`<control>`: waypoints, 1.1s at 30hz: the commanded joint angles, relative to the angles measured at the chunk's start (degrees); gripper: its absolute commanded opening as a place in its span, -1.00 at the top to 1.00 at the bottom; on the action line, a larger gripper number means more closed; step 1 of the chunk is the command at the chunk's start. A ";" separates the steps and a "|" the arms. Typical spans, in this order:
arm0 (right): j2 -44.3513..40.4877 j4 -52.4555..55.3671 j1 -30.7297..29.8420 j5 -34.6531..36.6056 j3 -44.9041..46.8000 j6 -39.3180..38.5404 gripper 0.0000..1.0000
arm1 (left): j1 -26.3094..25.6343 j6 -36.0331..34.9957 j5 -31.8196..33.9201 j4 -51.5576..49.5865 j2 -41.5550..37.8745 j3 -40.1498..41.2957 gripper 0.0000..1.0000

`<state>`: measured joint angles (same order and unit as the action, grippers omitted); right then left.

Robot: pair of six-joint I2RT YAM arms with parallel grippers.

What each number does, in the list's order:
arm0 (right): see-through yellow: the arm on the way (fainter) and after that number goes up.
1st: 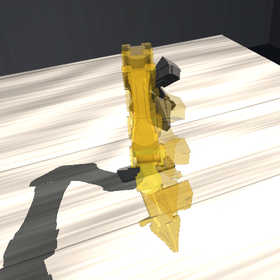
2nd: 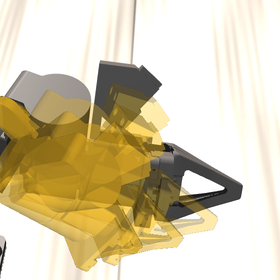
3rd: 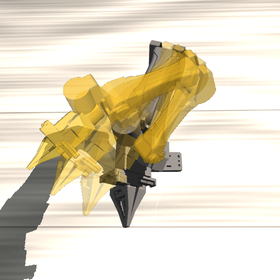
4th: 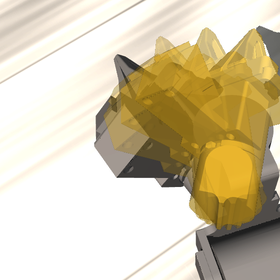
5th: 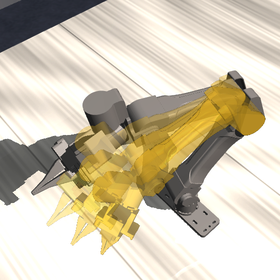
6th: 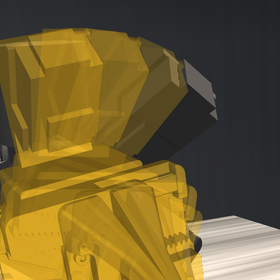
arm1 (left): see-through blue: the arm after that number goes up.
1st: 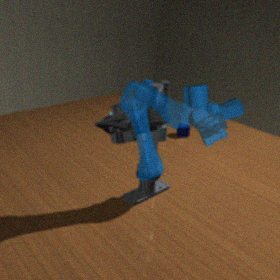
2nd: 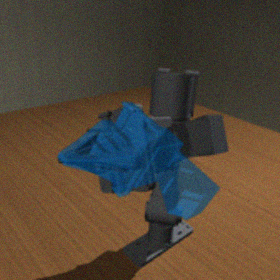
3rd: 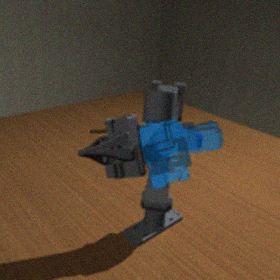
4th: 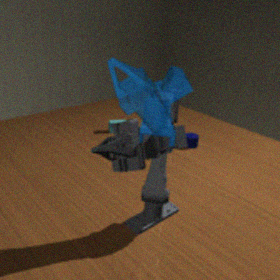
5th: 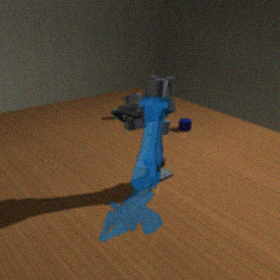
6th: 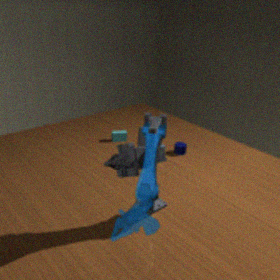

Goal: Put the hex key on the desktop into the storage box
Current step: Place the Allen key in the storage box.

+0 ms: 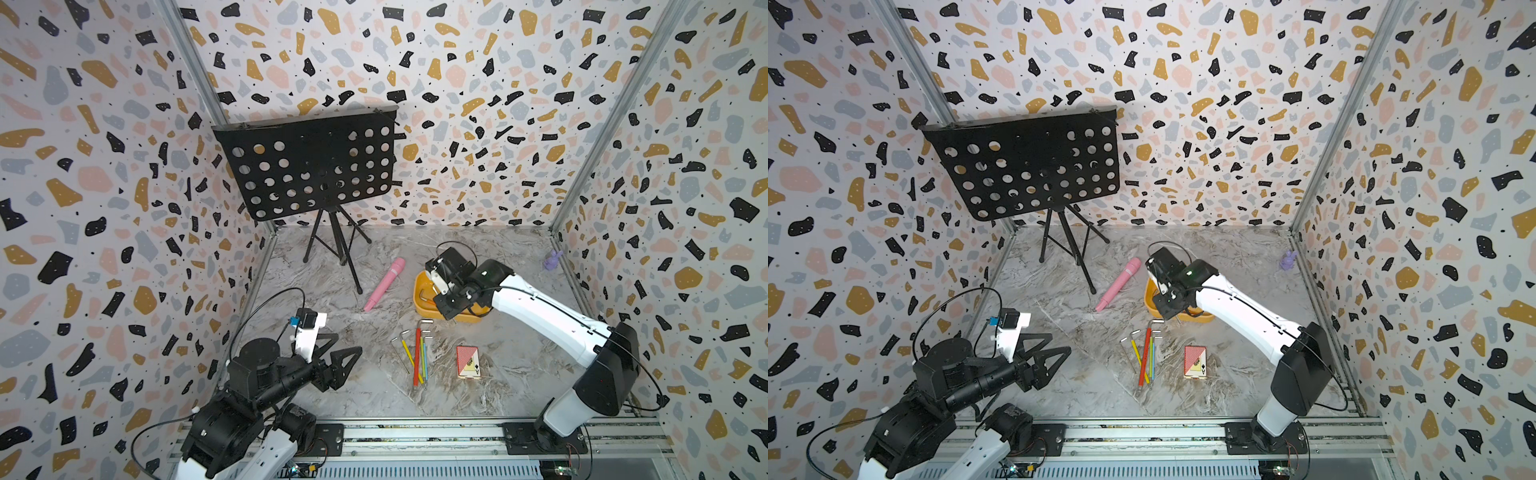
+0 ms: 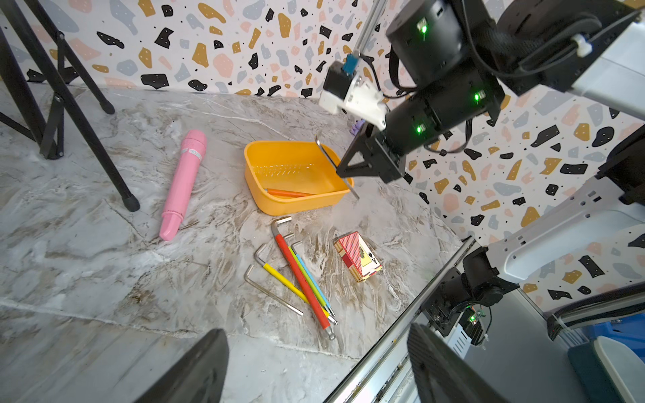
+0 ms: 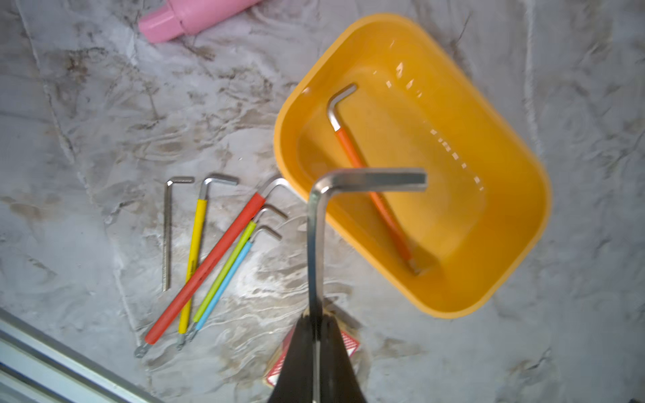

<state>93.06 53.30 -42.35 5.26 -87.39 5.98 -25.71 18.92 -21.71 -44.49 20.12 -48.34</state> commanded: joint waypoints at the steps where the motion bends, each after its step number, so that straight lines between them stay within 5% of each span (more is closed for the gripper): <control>1: 2.66 -1.24 3.91 -6.71 -2.29 -19.56 1.00 | 0.27 -0.11 0.27 2.30 -0.25 0.60 -0.69; 8: 12.30 -2.85 6.90 -3.64 -4.78 -37.98 1.00 | 0.31 -0.02 0.45 2.35 -0.43 0.69 -0.70; 16: 21.51 2.17 8.31 0.45 -9.51 -45.91 1.00 | 0.36 -0.02 0.45 2.31 -0.26 0.66 -0.69; 28: 21.10 1.03 8.33 2.55 -11.62 -41.48 1.00 | 0.66 -0.02 0.36 2.30 0.23 0.63 -0.70; 33: 12.85 -3.94 8.29 -0.74 -11.56 -31.53 0.30 | 0.81 0.06 0.50 2.30 -0.08 0.70 -0.70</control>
<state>114.13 51.48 -34.02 6.52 -96.79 -33.28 -25.32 18.92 -21.56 -44.49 20.10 -48.25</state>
